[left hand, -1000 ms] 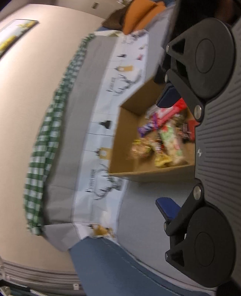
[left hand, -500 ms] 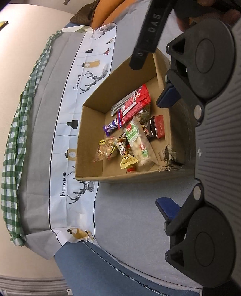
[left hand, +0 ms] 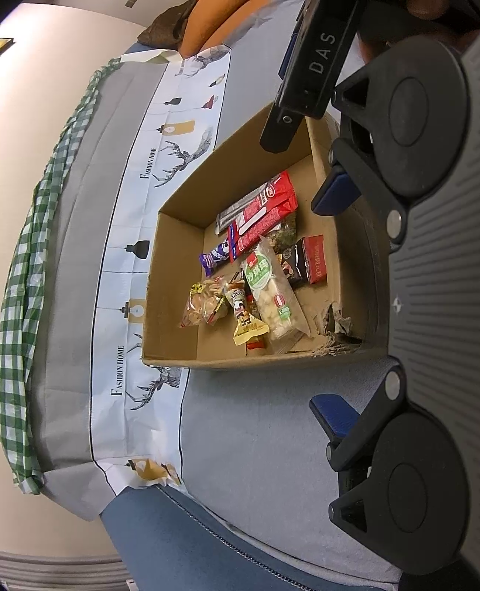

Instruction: Organize snacks

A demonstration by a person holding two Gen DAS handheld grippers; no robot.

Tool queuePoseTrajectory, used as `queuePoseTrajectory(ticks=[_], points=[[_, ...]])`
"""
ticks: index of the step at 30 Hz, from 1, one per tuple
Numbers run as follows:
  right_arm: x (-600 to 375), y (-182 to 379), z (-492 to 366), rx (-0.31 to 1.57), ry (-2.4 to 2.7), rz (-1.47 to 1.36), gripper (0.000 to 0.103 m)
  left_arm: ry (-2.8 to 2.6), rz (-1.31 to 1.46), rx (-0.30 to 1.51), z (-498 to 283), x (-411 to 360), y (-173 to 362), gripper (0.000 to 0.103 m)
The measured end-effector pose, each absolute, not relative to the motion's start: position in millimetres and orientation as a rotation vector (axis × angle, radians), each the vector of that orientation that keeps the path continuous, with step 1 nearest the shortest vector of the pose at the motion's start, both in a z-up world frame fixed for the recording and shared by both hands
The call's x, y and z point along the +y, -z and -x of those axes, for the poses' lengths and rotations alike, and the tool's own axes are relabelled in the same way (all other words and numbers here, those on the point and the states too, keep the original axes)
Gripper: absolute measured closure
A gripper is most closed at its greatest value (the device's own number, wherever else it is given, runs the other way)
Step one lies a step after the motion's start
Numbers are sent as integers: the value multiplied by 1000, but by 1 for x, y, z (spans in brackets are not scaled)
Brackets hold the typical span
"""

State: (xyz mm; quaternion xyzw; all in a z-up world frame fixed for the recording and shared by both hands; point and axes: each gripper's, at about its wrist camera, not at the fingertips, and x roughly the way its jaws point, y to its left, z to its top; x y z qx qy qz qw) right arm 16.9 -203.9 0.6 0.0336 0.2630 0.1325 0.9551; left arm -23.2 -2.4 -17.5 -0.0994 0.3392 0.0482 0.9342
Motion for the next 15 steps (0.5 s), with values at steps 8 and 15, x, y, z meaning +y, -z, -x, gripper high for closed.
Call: queuePoseTrajectory(ticks=[8, 15], points=[[-203, 0, -16, 534, -267, -67, 1, -106, 209, 695, 24, -2, 18, 0], [-203, 0, -17, 537, -268, -67, 1, -108, 201, 691, 25, -2, 18, 0]])
